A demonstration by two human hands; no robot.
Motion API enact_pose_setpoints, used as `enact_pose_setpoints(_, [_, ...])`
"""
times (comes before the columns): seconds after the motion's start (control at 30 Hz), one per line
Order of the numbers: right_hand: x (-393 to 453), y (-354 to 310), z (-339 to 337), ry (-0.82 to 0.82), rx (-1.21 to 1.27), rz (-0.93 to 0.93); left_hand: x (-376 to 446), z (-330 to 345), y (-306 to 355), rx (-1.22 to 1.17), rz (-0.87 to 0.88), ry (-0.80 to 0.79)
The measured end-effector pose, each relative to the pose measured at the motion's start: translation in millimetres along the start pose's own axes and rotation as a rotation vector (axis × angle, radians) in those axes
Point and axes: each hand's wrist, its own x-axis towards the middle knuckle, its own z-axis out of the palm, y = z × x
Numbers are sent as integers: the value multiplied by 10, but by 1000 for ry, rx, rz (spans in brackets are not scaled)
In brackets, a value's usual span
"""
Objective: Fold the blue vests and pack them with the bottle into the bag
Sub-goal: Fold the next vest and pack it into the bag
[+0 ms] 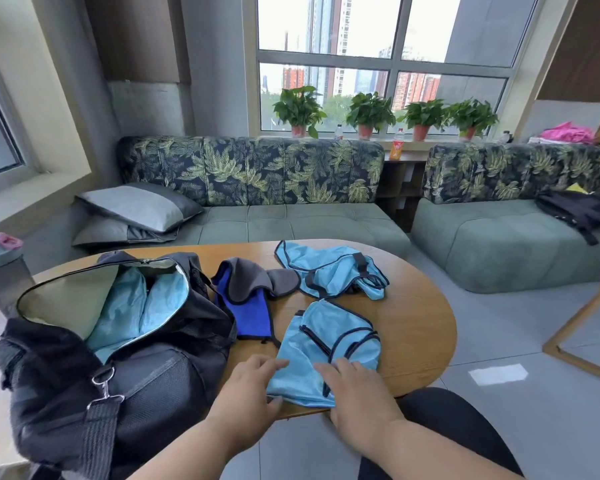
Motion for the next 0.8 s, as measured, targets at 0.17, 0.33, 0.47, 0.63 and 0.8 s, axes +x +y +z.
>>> enact_pose_setpoints(0.17, [-59,195,112,-34,169,158,21,47,-16,83,26,14])
enact_pose_setpoints(0.33, [-93,206,145,-72,96,120,56,-9,46,66,-29,-5])
enact_pose_setpoints(0.47, [-104,202,93,-56,176,126,212,-94,207,47,-58,-39])
enact_pose_setpoints(0.63, [-104,283,126,-49,223,103,368,-104,370,211,-58,-180])
enact_pose_setpoints(0.8, [-83,339,149,-61,227,81,652,-95,506,-30,-211,-58])
